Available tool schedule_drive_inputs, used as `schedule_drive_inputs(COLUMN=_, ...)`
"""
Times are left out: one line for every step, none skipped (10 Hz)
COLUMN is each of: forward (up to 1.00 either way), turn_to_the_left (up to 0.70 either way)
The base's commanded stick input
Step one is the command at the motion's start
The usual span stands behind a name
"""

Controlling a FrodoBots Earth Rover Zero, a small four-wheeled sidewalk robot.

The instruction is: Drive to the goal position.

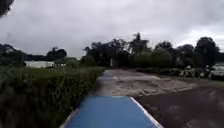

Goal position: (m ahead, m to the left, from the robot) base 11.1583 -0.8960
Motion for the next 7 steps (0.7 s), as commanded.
schedule_drive_inputs(forward=0.5, turn_to_the_left=0.0)
schedule_drive_inputs(forward=0.5, turn_to_the_left=0.0)
schedule_drive_inputs(forward=0.5, turn_to_the_left=0.0)
schedule_drive_inputs(forward=0.5, turn_to_the_left=0.0)
schedule_drive_inputs(forward=0.5, turn_to_the_left=0.0)
schedule_drive_inputs(forward=0.5, turn_to_the_left=0.0)
schedule_drive_inputs(forward=0.5, turn_to_the_left=0.0)
